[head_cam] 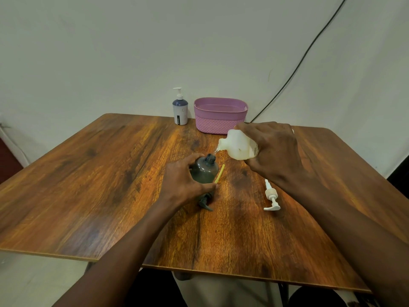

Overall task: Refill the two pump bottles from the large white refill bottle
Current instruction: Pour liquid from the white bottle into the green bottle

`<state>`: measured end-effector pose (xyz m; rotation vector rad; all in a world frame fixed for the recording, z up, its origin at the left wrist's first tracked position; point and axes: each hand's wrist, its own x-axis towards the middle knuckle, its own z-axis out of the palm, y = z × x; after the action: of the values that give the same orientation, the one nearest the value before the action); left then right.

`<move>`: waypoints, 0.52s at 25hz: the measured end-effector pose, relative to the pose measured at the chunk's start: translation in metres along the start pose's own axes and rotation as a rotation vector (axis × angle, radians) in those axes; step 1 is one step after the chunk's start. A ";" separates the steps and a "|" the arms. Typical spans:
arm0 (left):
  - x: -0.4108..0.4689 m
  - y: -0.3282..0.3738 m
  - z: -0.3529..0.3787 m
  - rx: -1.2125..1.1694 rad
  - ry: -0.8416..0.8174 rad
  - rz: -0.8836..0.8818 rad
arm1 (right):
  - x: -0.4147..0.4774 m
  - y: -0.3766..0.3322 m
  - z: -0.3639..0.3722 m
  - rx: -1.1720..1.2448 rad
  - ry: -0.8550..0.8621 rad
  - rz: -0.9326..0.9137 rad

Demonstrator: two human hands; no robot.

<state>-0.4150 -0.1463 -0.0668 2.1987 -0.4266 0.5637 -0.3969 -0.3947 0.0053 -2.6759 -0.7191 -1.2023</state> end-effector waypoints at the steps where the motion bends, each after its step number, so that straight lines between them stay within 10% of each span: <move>1: 0.000 0.000 0.000 -0.002 0.000 -0.002 | 0.000 0.000 0.000 0.000 -0.001 0.000; 13: -0.001 0.003 -0.001 -0.004 0.014 0.002 | -0.001 -0.002 -0.001 -0.004 0.006 0.006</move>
<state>-0.4182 -0.1471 -0.0646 2.1898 -0.4221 0.5786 -0.3988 -0.3936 0.0045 -2.6750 -0.7074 -1.2111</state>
